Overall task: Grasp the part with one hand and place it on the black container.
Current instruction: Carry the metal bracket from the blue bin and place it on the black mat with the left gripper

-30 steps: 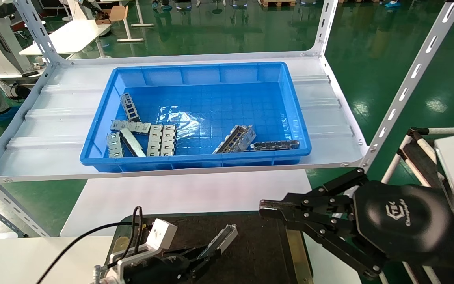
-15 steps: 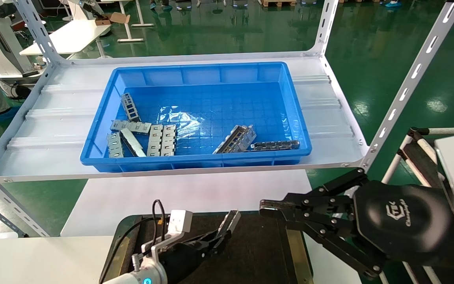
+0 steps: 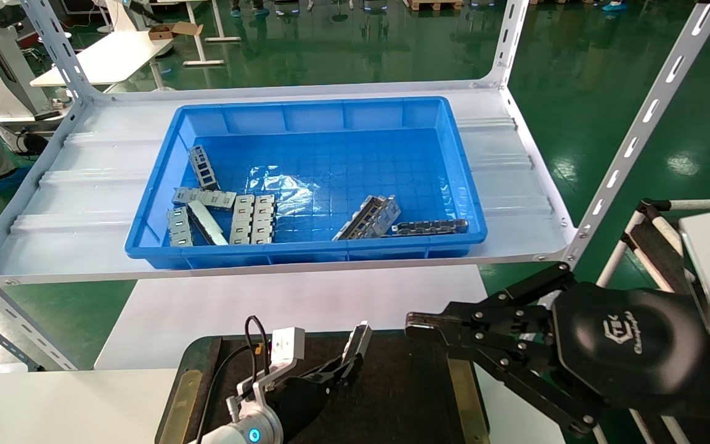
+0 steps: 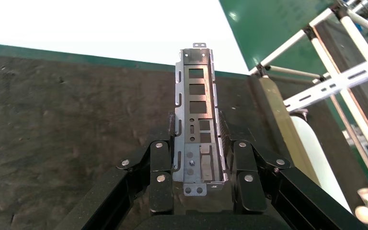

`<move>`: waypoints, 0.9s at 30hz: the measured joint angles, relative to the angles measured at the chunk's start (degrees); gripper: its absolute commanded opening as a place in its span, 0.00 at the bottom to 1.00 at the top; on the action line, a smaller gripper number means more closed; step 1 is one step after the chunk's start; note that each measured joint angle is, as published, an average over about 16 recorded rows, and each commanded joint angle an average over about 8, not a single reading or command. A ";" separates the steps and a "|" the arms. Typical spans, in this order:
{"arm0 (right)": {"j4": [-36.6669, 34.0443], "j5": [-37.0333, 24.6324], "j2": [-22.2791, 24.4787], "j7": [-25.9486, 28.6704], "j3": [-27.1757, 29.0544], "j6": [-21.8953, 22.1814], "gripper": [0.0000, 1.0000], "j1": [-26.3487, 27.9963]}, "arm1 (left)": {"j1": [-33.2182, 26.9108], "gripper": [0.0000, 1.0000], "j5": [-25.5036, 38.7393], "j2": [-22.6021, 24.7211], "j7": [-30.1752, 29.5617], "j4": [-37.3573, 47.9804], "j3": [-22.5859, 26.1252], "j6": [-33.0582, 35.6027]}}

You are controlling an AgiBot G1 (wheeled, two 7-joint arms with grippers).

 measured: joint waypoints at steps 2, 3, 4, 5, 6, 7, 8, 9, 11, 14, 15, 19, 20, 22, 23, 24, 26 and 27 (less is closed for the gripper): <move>0.00 0.00 0.00 0.00 0.00 0.00 0.00 0.00 | 0.02 0.00 1.27 0.67 -1.12 0.96 -0.32 -0.41; 0.00 0.00 0.00 0.00 0.00 0.00 0.00 0.00 | 0.04 0.00 1.90 0.99 -1.65 1.41 -0.48 -0.60; 0.00 0.00 0.00 0.00 -0.01 0.00 0.00 0.00 | 0.06 0.00 2.53 1.29 -2.18 1.85 -0.65 -0.77; 0.00 0.00 0.00 0.00 -0.01 0.00 0.00 0.00 | 0.08 0.00 3.14 1.58 -2.69 2.25 -0.82 -0.92; 0.00 0.01 0.00 0.00 -0.01 0.00 0.00 0.00 | 0.10 0.00 3.76 1.86 -3.19 2.63 -0.98 -1.05; 0.00 0.01 0.00 0.00 -0.01 0.00 0.00 0.00 | 0.13 0.00 4.38 2.12 -3.68 2.98 -1.14 -1.16; 0.00 0.01 0.00 -0.01 -0.01 0.00 0.00 0.00 | 0.16 0.00 4.99 2.36 -4.15 3.29 -1.29 -1.26; 0.00 0.01 0.00 -0.01 -0.01 0.00 0.00 0.00 | 0.20 0.00 5.60 2.59 -4.62 3.56 -1.43 -1.33; 0.00 0.01 0.01 -0.01 -0.01 0.01 0.00 0.00 | 0.29 0.00 6.79 2.99 -5.56 4.00 -1.69 -1.43; 0.00 0.01 0.01 -0.01 -0.02 0.01 0.00 0.00 | 0.42 0.00 8.48 3.46 -7.01 4.46 -2.03 -1.44; 0.00 0.01 0.01 -0.01 -0.02 0.01 0.00 0.01 | 0.45 0.00 9.02 3.59 -7.51 4.58 -2.12 -1.40; 0.00 0.02 0.01 -0.01 -0.03 0.01 0.00 0.01 | 0.55 0.00 11.09 3.95 -9.61 4.84 -2.39 -1.02; 0.00 0.02 0.01 -0.01 -0.03 0.01 0.00 0.01 | 0.57 0.00 11.58 4.01 -10.16 4.85 -2.43 -0.88; 0.00 0.02 0.01 -0.01 -0.03 0.01 0.00 0.01 | 0.59 0.00 12.55 4.10 -11.32 4.85 -2.49 -0.54; 0.00 0.02 0.01 -0.02 -0.03 0.01 0.00 0.01 | 0.59 0.00 13.02 4.14 -11.91 4.83 -2.52 -0.35; 0.00 0.02 0.01 -0.02 -0.03 0.01 0.01 0.01 | 0.59 0.00 13.49 4.17 -12.52 4.79 -2.53 -0.15; 0.00 0.02 0.01 -0.02 -0.03 0.01 0.20 0.01 | 0.58 0.06 14.45 4.21 -13.78 4.70 -2.55 0.30; 0.00 0.02 0.01 -0.02 -0.04 0.01 0.33 0.01 | 0.56 0.13 14.93 4.23 -14.42 4.65 -2.56 0.53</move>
